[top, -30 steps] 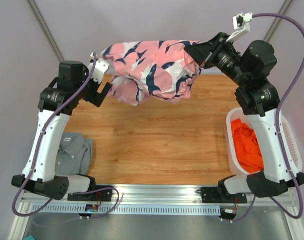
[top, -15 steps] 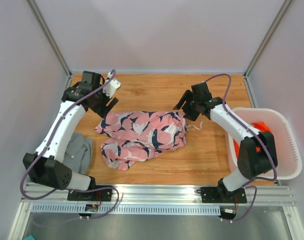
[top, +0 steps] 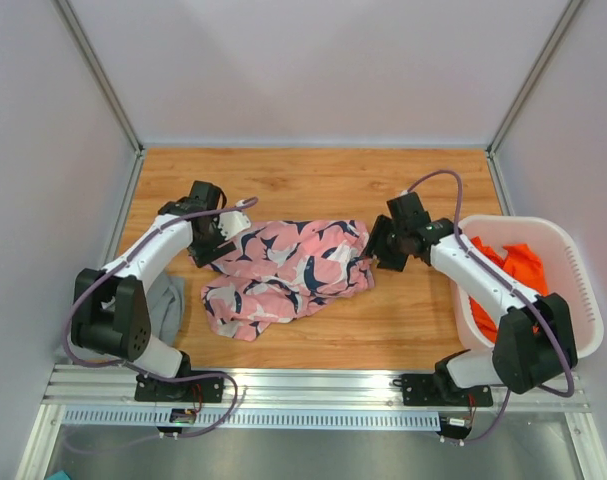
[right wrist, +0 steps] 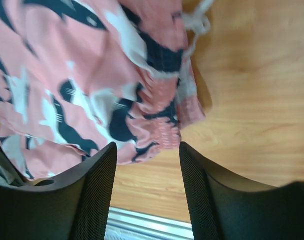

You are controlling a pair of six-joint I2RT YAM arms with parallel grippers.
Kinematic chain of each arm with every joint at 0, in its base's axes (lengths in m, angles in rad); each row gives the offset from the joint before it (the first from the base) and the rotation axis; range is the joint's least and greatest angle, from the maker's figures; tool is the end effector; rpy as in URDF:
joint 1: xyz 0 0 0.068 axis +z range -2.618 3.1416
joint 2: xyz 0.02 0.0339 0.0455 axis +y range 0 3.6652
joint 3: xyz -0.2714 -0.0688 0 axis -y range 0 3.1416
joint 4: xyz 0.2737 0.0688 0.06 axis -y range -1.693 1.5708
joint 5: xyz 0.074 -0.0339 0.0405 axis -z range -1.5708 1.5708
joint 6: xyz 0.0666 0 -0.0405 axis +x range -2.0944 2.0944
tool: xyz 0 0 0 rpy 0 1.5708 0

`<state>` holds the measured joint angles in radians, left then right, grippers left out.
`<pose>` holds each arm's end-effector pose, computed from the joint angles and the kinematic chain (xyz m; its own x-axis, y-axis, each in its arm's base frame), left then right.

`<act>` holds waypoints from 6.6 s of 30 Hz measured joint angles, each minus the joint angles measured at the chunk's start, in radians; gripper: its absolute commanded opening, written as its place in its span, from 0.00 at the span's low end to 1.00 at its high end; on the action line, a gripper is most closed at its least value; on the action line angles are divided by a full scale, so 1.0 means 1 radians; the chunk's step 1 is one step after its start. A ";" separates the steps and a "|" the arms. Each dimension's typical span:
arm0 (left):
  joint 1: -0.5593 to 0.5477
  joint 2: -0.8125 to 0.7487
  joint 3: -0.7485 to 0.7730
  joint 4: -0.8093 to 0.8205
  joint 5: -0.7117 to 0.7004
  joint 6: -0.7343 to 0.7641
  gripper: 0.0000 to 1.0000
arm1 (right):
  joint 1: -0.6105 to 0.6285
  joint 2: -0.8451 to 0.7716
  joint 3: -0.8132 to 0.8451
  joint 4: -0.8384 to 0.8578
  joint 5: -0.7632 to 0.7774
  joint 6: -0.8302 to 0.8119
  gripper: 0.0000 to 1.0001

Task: Fold and stack the mixed laundry pile
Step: Flatten out the shorts at the center of the board, then fold the shorts at the center of the board.

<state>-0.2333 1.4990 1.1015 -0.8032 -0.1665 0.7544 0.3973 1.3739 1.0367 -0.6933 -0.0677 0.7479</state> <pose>0.3203 -0.0648 0.2033 -0.5447 0.8236 -0.1577 0.7448 0.5616 0.3603 0.2908 0.1269 0.2253 -0.8641 0.3733 -0.3377 0.2313 0.8903 0.3924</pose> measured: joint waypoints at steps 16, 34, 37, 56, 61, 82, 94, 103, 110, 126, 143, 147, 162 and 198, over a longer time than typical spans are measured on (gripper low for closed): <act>-0.001 0.209 -0.085 0.254 0.000 0.126 0.02 | 0.036 0.112 -0.166 0.120 -0.161 0.154 0.57; 0.006 -0.065 0.205 -0.051 -0.026 0.024 0.00 | 0.036 -0.026 0.108 -0.097 -0.026 0.058 0.00; 0.013 -0.124 0.352 -0.134 -0.036 0.007 0.00 | 0.036 -0.106 0.282 -0.177 0.002 -0.031 0.00; -0.008 -0.397 0.957 -0.470 0.002 -0.031 0.00 | 0.054 -0.318 0.874 -0.387 -0.248 -0.206 0.00; -0.008 -0.381 1.024 -0.436 -0.014 -0.020 0.00 | 0.054 -0.348 0.874 -0.328 -0.329 -0.167 0.00; 0.009 0.760 1.215 -0.032 -0.201 -0.103 0.87 | -0.225 0.354 0.607 -0.116 0.030 -0.047 0.64; -0.026 0.245 0.689 -0.202 0.156 -0.277 0.62 | -0.208 0.254 0.418 -0.237 0.168 -0.151 0.53; -0.553 -0.160 0.105 -0.324 0.382 -0.278 0.76 | -0.143 0.024 -0.048 -0.202 0.167 -0.077 0.57; -0.722 -0.120 -0.073 -0.350 0.355 -0.291 0.84 | -0.140 0.106 -0.177 -0.041 0.129 0.013 0.56; -0.827 0.076 -0.195 -0.138 0.236 -0.358 0.80 | -0.138 0.069 -0.240 0.162 0.139 0.120 0.54; -0.743 0.037 -0.296 -0.021 0.076 -0.306 0.00 | -0.144 0.164 -0.145 0.149 0.177 0.113 0.00; -0.499 -0.005 -0.248 0.002 0.000 -0.195 0.00 | -0.137 0.119 -0.021 0.092 0.161 0.087 0.00; -0.127 -0.112 0.151 -0.070 0.027 0.000 0.64 | -0.121 0.020 0.093 0.083 0.072 0.119 0.00; 0.212 0.410 0.301 -0.207 0.599 -0.687 0.56 | -0.121 0.049 0.024 0.103 0.060 0.127 0.00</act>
<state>-0.0216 1.9095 1.4025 -1.0100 0.4320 0.0677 0.2760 1.4231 1.0607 -0.5903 -0.0082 0.8749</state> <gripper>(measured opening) 0.555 0.028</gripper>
